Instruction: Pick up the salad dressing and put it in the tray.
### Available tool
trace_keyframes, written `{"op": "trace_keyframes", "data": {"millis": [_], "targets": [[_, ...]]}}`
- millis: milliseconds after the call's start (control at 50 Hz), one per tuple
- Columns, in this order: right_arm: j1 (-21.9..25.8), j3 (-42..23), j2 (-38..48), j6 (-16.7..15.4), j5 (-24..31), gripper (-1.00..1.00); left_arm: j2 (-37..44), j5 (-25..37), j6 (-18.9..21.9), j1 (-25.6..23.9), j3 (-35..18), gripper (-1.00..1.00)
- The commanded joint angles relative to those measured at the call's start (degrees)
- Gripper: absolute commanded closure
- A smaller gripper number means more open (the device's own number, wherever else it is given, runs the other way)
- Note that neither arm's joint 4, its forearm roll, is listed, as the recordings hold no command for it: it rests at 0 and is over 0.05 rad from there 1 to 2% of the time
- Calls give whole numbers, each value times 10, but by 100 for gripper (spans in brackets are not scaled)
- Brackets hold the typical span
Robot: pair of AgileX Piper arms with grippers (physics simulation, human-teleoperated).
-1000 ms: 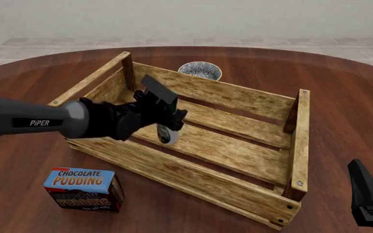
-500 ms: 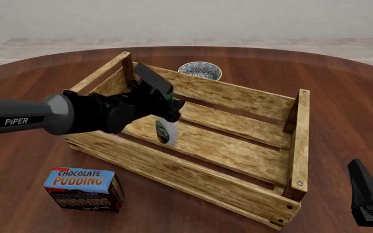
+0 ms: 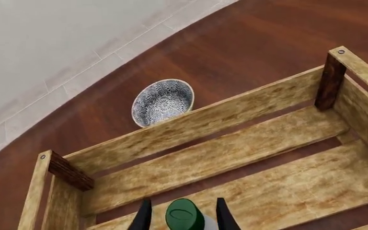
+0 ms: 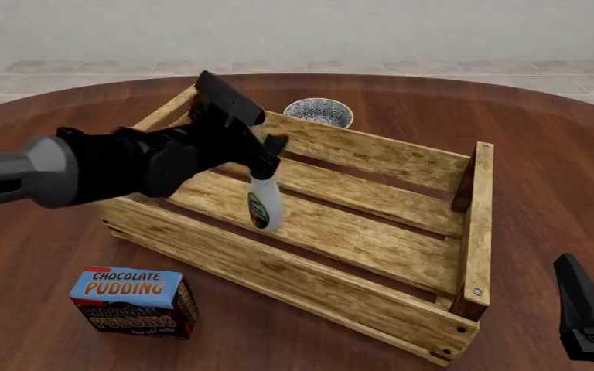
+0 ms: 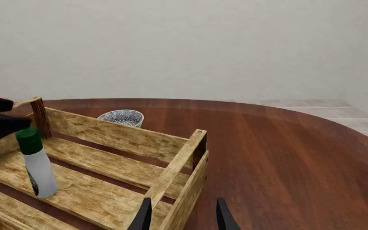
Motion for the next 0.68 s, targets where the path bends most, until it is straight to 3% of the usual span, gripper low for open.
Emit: {"op": "trace_keyframes", "data": {"millis": [20, 520, 680], "targets": [[0, 0, 0, 0, 0, -100, -39, 18, -1, 2, -3, -100], [0, 0, 0, 0, 0, -100, -145, 31, -6, 14, 8, -100], [0, 0, 0, 0, 0, -100, -187, 13, 9, 23, 29, -100]]}}
